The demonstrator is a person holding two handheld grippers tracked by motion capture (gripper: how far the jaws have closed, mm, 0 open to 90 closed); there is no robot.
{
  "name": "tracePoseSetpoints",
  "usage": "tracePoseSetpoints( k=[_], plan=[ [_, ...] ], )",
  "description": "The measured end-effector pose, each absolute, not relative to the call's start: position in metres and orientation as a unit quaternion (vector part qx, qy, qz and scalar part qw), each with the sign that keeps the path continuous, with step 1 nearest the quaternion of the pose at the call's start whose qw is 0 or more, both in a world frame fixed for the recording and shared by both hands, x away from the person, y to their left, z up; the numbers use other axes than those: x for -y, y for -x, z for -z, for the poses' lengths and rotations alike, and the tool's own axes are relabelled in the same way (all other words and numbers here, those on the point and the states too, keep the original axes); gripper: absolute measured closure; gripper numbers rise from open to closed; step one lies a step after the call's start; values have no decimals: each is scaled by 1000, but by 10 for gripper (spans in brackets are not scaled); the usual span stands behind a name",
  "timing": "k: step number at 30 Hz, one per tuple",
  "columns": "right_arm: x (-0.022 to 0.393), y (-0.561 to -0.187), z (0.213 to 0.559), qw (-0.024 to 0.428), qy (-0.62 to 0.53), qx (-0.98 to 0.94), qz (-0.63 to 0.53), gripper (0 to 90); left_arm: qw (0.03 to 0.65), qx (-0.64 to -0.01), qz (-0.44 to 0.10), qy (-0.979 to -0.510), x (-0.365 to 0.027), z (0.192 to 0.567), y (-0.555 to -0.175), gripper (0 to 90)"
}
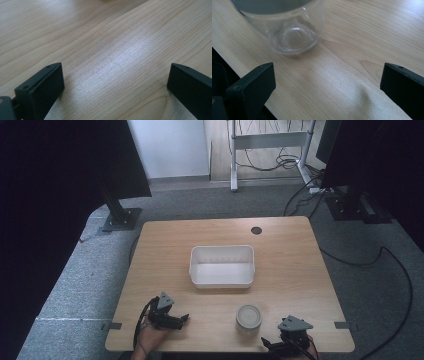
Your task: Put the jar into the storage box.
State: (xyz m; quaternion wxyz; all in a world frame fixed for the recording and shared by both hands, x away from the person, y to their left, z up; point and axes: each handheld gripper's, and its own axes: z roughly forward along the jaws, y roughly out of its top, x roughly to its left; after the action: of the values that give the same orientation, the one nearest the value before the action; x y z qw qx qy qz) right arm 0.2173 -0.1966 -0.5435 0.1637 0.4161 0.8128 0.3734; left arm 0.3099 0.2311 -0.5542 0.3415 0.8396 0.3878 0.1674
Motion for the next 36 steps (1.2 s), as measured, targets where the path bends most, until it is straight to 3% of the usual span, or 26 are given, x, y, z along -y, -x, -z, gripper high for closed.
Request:
tracePoseSetpoints(
  k=[36],
  plan=[
    [158,-235,532,156,-371,-819,-409,0,341,-390,-168,-839,-231,554,-310,6]
  ],
)
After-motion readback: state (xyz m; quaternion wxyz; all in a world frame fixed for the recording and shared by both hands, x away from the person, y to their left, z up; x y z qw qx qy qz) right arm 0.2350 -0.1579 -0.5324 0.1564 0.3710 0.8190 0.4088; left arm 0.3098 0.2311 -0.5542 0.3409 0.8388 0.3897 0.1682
